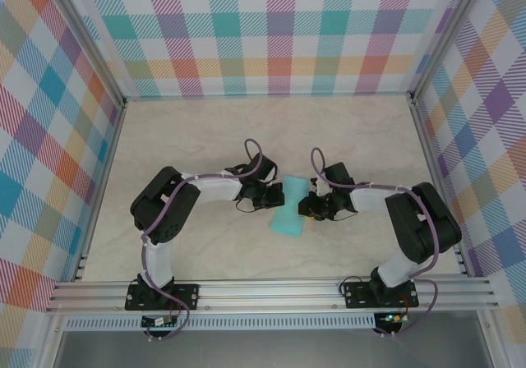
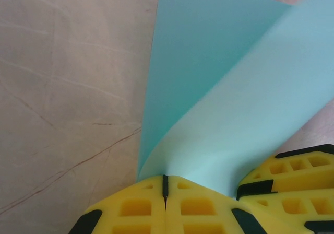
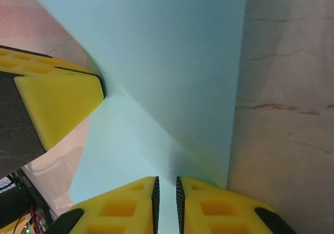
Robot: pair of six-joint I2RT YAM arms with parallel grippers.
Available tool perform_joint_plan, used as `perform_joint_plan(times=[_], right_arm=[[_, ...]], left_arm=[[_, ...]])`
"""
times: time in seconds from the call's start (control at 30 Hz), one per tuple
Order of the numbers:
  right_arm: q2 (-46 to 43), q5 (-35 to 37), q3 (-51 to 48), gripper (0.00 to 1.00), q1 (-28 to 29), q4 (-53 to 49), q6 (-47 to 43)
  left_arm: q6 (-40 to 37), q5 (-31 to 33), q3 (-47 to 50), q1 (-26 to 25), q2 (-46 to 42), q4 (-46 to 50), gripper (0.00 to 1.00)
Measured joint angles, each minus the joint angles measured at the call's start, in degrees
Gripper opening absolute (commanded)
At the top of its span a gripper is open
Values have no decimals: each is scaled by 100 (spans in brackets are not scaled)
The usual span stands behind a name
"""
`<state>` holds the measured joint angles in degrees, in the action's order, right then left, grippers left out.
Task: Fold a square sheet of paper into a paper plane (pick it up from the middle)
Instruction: Fold the square sheet of paper in half at the center of the table.
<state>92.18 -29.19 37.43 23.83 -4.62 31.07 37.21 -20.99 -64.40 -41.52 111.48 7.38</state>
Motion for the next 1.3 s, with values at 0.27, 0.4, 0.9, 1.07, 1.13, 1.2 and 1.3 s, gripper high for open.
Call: perform_joint_plan(times=[0.27, 0.4, 0.9, 1.07, 1.13, 1.2, 1.3], right_arm=[[-151, -39, 328, 18, -127, -13, -35], [175, -44, 417, 18, -267, 103, -50], [481, -133, 455, 19, -387, 125, 9], [474, -17, 820, 20, -387, -142, -72], [485, 9, 914, 20, -387, -144, -96], [560, 28, 953, 20, -398, -138, -140], [789, 94, 951, 19, -400, -120, -157]], left_arm=[[-22, -2, -2, 0, 4, -2, 0], [-59, -2, -4, 0, 4, 7, 0], [-63, 0, -37, 0, 17, 46, 0], [-66, 0, -37, 0, 17, 46, 0], [-66, 0, -37, 0, 17, 46, 0], [-66, 0, -37, 0, 17, 48, 0], [-66, 0, -37, 0, 17, 50, 0]])
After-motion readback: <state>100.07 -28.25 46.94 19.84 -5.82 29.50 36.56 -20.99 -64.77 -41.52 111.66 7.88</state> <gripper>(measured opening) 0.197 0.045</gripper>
